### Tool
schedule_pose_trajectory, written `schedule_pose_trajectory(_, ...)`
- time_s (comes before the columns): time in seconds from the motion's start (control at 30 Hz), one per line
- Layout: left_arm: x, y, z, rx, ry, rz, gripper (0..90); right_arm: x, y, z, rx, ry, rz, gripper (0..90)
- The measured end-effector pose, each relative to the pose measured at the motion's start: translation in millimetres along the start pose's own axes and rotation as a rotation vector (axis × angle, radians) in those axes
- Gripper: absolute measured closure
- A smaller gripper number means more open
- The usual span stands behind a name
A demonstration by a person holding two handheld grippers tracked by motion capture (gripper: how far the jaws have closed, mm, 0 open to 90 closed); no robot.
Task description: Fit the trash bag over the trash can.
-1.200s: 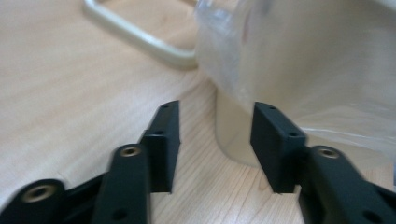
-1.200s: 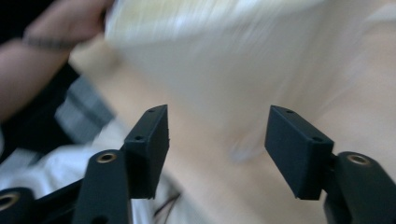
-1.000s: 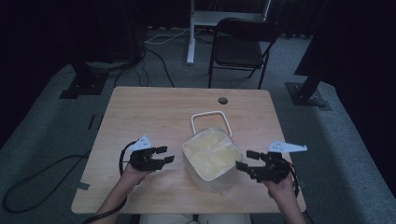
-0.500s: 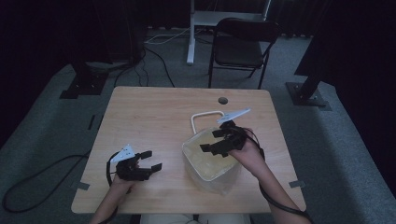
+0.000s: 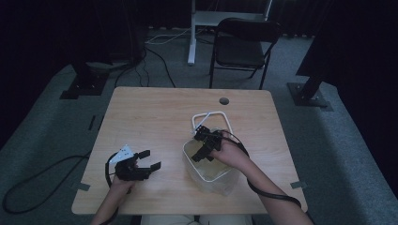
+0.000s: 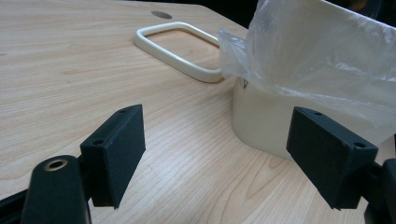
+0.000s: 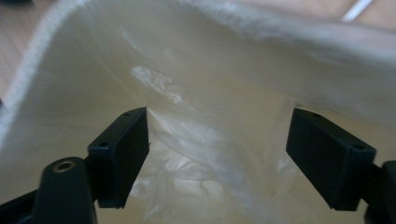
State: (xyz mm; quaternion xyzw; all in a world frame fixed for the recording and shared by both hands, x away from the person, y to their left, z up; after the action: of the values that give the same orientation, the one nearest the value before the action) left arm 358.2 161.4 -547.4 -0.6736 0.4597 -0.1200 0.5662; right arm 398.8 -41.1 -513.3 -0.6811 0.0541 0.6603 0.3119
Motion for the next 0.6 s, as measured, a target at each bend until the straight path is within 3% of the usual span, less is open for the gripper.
schedule_pose_trajectory(0.17,-0.6,0.2,0.0,0.004,0.0,0.002,20.5,15.9,11.3,0.2,-0.028,-0.004,0.086,20.1)
schedule_pose_trajectory(0.2,-0.7,0.3,0.4,0.005,-0.004,0.003,20.5,15.2,11.5,0.1,-0.04,-0.002,0.08,20.2)
schedule_pose_trajectory(0.43,-4.8,3.7,4.6,0.009,-0.026,0.034,20.5,-24.3,1.5,3.8,-0.02,-0.039,-0.087,22.0)
schedule_pose_trajectory(0.6,-13.1,10.0,10.9,0.001,-0.041,0.058,20.5,-56.3,8.1,-6.0,0.007,-0.003,-0.206,18.1)
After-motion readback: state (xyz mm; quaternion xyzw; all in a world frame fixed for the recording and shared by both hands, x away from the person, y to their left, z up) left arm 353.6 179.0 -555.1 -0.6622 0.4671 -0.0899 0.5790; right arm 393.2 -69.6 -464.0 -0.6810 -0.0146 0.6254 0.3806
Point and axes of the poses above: each handheld gripper's, and its own axes: x roughly forward along the jaws, y roughly out of its underside, z roughly to its left, the point moved 9 cm from there along x, roughly forward along the jaws, and after that the axes turned 5 degrees about -x, right-handed, at the moved point
